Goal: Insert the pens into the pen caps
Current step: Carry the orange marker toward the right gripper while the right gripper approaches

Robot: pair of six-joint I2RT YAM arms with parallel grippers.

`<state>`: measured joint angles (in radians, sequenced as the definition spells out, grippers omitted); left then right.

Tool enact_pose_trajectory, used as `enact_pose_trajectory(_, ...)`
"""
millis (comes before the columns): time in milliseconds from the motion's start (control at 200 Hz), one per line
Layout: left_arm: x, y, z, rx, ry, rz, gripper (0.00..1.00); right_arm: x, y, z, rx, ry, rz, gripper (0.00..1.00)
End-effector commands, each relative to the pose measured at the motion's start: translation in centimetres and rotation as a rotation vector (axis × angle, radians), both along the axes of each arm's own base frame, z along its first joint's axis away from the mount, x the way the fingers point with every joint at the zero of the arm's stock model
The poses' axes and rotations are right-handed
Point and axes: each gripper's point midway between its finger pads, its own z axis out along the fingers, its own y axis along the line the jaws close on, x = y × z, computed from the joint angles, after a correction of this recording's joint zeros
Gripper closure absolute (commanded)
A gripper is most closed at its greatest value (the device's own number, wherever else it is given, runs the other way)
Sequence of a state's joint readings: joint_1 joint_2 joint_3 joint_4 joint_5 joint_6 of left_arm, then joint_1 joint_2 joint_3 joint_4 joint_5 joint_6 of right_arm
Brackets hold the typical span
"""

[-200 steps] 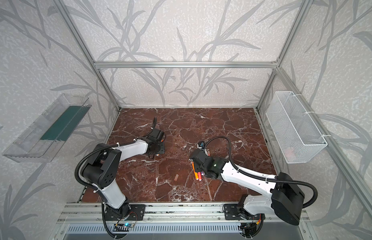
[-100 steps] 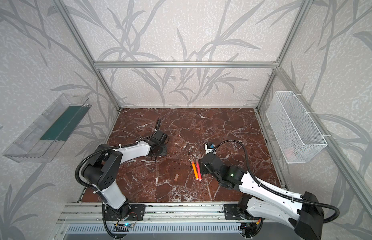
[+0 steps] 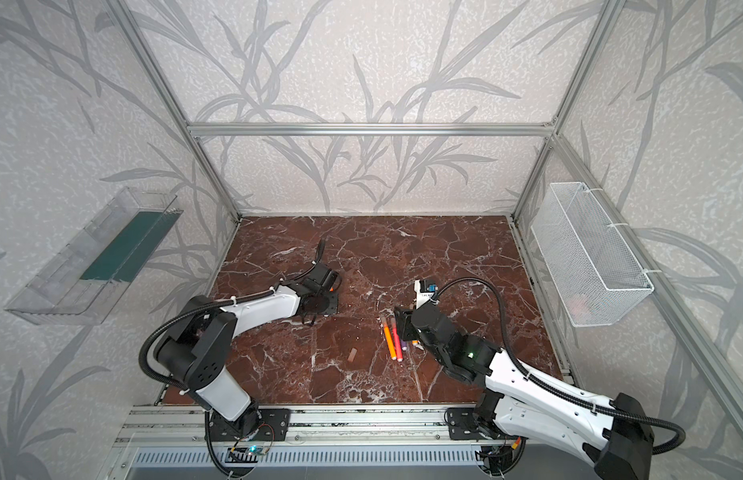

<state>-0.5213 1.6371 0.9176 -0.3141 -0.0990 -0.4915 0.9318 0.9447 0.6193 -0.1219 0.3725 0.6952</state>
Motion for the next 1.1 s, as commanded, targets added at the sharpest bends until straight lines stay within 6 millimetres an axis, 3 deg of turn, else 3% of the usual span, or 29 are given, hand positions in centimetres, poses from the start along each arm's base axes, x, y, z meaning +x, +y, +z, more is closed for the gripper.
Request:
enact_pose_trajectory(0,-0.7,-1.0,2.3,-0.094,-0.036,-0.025,1.0,1.8,3.7,1.5,0.132,-0.052,0.046,0.42)
enact_pose_trajectory(180,-2.3,-1.9,4.3,-0.18,-0.081,-0.078,1.0,4.1,7.6,-1.3,0.148,0.017,0.06,0.42)
enact_pose_trajectory(365,-5.2,-4.6,6.4,-0.315,-0.15,-0.176,1.0,4.5,9.8,-2.5,0.183,0.053,0.118,0.42)
enact_pose_trajectory(475,-7.1,-6.5,8.0,-0.396,-0.2,-0.241,1.0,4.2,9.6,-3.1,0.228,0.05,0.117,0.42)
enact_pose_trajectory(645,-9.7,-9.4,10.1,-0.492,-0.259,-0.342,1.0,3.1,8.6,-2.6,0.306,0.034,0.124,0.38)
enact_pose_trajectory(800,-11.2,-11.6,10.6,-0.542,-0.279,-0.413,1.0,1.9,8.3,-2.1,0.346,0.04,0.16,0.36)
enact_pose_trajectory(1095,-13.1,-14.3,11.2,-0.562,-0.289,-0.504,1.0,1.6,7.2,-2.8,0.371,0.046,0.12,0.35)
